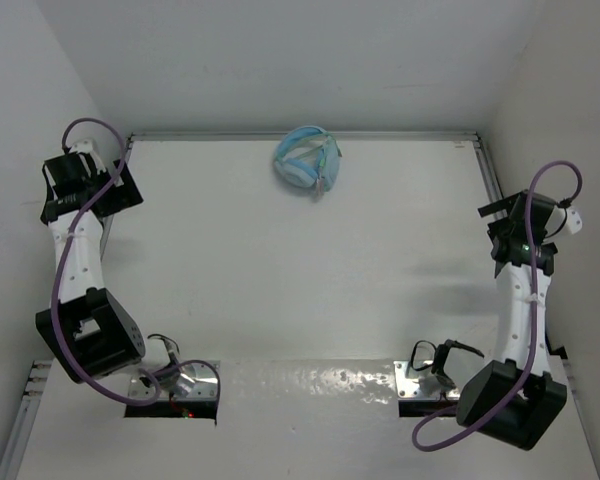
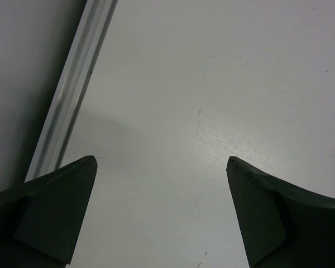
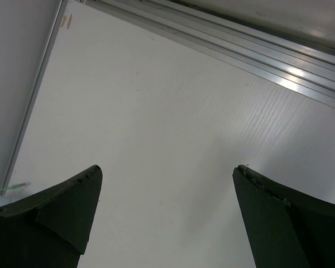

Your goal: Wrap the headphones

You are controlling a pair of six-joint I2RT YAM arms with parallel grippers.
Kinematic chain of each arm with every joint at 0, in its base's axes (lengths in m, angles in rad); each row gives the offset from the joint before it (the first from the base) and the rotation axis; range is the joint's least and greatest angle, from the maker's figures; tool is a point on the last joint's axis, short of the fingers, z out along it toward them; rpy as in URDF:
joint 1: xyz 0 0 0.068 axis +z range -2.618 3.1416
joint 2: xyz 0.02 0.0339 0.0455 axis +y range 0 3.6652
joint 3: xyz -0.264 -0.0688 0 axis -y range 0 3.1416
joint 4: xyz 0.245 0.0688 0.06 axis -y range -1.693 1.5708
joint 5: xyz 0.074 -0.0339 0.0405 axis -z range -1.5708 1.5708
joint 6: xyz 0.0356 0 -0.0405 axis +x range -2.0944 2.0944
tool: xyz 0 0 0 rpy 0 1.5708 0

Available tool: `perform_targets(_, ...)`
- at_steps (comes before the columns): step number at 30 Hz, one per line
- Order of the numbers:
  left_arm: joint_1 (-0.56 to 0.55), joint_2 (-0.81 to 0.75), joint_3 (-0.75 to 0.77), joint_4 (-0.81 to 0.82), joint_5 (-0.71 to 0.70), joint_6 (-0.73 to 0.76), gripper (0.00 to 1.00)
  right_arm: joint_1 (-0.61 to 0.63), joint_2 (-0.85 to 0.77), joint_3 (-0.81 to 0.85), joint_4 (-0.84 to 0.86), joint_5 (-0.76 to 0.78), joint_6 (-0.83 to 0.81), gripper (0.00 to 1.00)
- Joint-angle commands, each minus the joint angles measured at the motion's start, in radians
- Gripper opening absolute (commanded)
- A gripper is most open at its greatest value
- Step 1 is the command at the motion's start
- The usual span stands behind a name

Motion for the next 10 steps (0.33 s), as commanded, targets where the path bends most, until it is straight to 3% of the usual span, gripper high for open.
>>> perform_targets(1, -0.001, -0.048, -0.011, 0.047, 0.026, 0.001, 1.00, 0.005, -0.027, 0.002, 0.016, 0.030, 0.027, 0.99)
perform_targets(10, -0.002, -0.062, -0.025, 0.052, 0.038, -0.003, 1.00, 0.017, -0.050, -0.013, 0.036, 0.041, -0.002, 0.99)
